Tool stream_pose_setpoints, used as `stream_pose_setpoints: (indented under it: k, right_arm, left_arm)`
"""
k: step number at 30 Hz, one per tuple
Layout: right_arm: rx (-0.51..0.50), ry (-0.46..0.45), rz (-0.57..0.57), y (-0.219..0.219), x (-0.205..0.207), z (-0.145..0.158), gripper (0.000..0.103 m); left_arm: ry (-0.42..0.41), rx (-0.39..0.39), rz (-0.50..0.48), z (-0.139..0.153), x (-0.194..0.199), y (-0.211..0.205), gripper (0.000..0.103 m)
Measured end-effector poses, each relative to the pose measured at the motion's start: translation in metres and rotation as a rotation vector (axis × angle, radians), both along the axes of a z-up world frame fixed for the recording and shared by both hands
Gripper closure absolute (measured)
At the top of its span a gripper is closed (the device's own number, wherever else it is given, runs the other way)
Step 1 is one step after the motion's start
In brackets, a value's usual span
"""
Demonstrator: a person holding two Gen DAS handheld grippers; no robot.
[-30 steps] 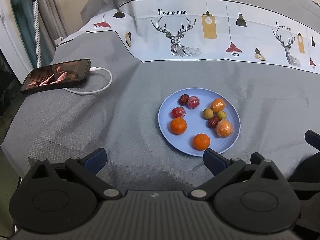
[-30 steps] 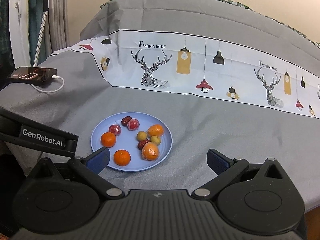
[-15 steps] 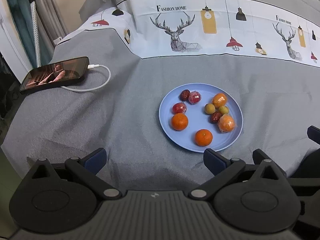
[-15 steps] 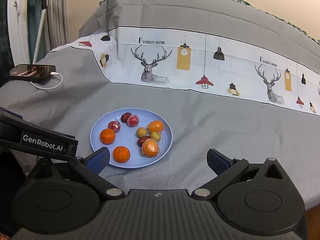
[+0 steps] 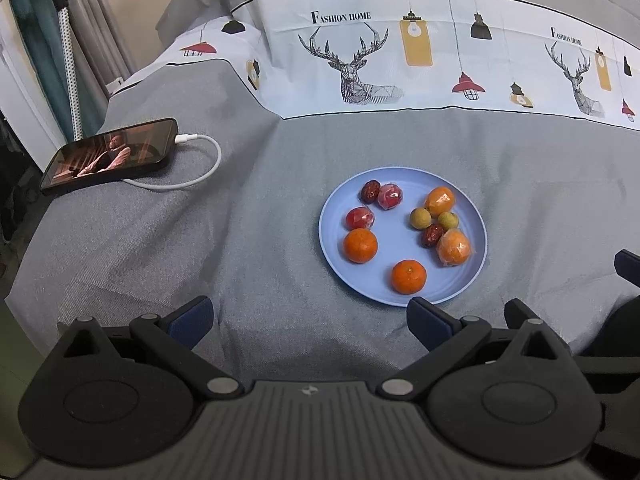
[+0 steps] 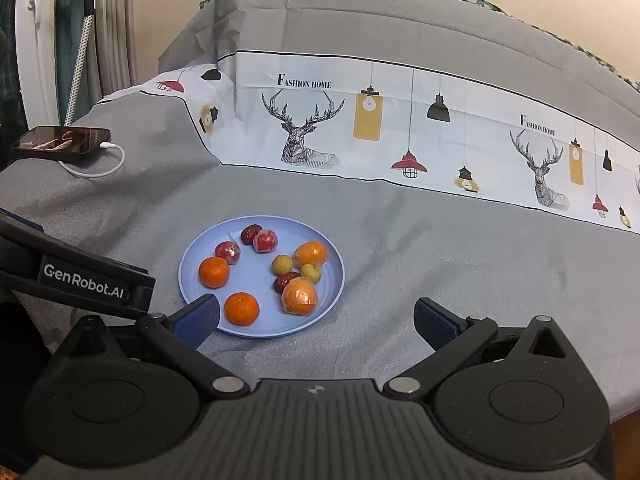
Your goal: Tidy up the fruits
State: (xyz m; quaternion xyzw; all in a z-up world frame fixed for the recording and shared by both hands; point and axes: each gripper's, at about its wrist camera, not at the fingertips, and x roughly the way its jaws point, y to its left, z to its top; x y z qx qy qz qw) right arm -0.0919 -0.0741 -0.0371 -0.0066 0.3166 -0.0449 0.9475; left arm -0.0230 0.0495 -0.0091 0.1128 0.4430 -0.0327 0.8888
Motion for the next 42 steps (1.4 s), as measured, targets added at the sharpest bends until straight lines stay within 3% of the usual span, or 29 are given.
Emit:
stream_pose_setpoints:
  k: [37, 42]
  right_arm:
    - [0.033, 0.013, -0.009, -0.0052, 0.0006, -0.0016, 0.001]
    - [0.057, 0.025, 0.003, -0.006, 0.0048, -0.0073, 0.001]
  left_arm:
    - [0.013, -0.015, -0.005, -0.0022, -0.0023, -0.0011, 0.0]
    - [-0.013, 0.031, 0.006, -0.0047, -0.0022, -0.0028, 0.0]
